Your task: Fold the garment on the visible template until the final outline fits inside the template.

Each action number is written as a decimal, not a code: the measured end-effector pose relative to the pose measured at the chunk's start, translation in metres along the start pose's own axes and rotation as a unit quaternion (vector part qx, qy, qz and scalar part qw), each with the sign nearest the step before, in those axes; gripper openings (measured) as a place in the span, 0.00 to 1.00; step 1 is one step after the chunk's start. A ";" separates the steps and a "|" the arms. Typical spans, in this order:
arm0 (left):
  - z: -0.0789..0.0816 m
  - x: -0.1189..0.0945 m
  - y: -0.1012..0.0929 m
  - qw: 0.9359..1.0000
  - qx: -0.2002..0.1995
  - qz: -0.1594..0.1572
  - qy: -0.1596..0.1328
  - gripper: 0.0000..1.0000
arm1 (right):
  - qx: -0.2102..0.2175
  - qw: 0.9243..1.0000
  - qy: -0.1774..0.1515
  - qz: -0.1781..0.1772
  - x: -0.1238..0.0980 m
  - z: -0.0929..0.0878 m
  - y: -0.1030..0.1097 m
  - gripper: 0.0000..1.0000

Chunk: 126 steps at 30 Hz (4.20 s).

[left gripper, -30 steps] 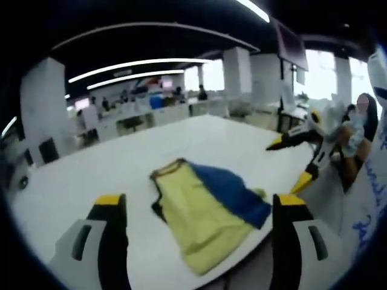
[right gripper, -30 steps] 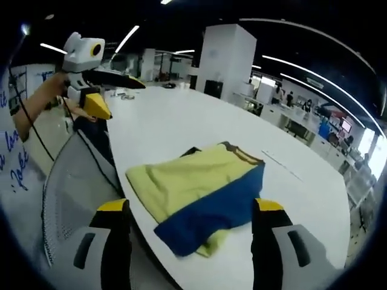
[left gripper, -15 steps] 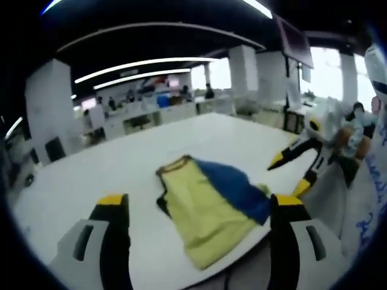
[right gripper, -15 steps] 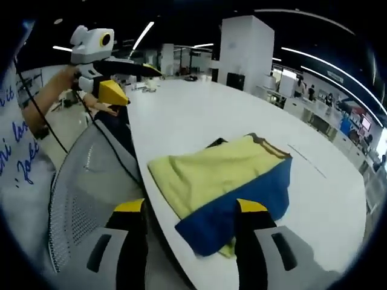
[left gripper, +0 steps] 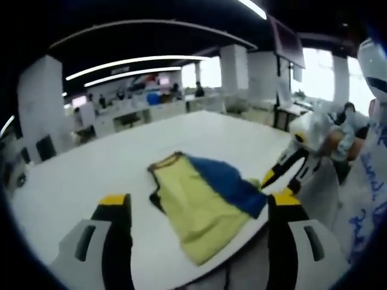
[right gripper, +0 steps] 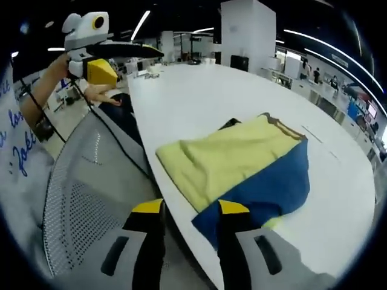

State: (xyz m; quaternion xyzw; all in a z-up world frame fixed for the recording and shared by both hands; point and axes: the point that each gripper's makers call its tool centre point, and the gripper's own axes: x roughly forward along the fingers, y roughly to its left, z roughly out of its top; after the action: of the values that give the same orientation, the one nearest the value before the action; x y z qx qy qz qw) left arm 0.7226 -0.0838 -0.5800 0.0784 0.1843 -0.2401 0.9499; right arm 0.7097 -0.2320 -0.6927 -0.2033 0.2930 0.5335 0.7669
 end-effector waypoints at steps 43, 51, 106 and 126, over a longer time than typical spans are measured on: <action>-0.016 0.007 0.001 0.998 -0.034 -0.047 0.018 0.86 | 0.011 0.989 0.144 0.006 0.056 -0.069 -0.009 0.15; -0.023 0.011 0.001 0.997 -0.040 -0.050 0.035 0.88 | -0.006 0.988 0.153 0.002 0.056 -0.072 -0.012 0.11; -0.008 0.012 -0.021 0.996 -0.009 -0.061 0.057 0.99 | 0.070 0.981 0.000 -0.181 -0.073 -0.044 -0.137 0.02; -0.008 0.000 -0.007 0.998 -0.004 -0.021 0.062 0.97 | 0.055 0.969 0.086 -0.227 -0.105 -0.104 -0.210 0.02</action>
State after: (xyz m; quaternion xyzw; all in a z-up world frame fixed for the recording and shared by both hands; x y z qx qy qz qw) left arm 0.7164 -0.0879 -0.5880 0.0855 0.2454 -0.2544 0.9315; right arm 0.8552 -0.4435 -0.7009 -0.2674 0.3330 0.3093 0.8497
